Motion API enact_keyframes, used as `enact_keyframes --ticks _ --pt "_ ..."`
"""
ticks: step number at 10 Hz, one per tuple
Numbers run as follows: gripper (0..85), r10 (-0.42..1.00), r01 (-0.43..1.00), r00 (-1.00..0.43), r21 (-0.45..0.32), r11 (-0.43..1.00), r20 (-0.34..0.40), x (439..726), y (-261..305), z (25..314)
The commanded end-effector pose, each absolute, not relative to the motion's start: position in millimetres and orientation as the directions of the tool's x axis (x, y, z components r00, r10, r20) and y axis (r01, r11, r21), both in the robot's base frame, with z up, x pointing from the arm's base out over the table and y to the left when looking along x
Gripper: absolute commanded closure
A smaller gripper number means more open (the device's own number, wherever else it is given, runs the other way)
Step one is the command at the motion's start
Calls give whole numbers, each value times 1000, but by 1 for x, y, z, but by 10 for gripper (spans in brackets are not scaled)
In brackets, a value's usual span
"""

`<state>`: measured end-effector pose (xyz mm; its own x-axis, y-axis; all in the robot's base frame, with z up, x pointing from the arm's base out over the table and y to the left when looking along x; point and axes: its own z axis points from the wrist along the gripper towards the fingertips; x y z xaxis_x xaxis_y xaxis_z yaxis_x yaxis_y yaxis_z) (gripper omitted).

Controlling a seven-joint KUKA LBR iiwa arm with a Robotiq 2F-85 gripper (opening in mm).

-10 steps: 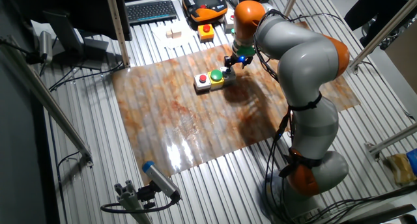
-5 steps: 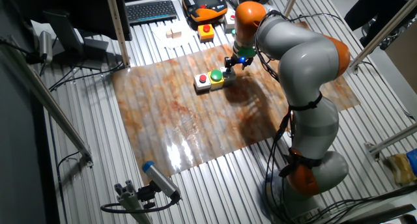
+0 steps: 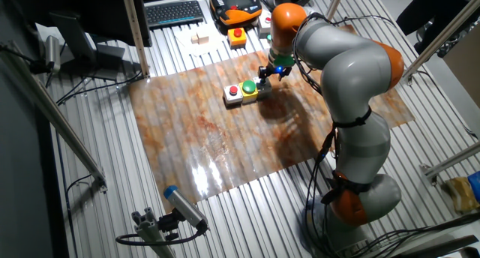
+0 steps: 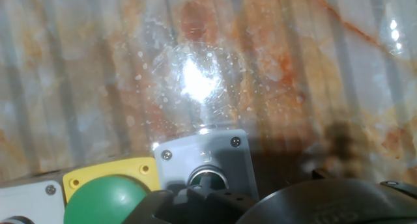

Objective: Press three buttons from left to right in sequence

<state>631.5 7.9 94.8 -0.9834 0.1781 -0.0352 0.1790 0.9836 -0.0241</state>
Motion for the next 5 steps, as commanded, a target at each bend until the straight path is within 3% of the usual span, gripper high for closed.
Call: enact_keyframes --ticks 1,5 --pt "170 178 179 -983 -23 984 -35 631 7 94" --pt "170 181 182 -983 -20 983 -30 632 9 97"
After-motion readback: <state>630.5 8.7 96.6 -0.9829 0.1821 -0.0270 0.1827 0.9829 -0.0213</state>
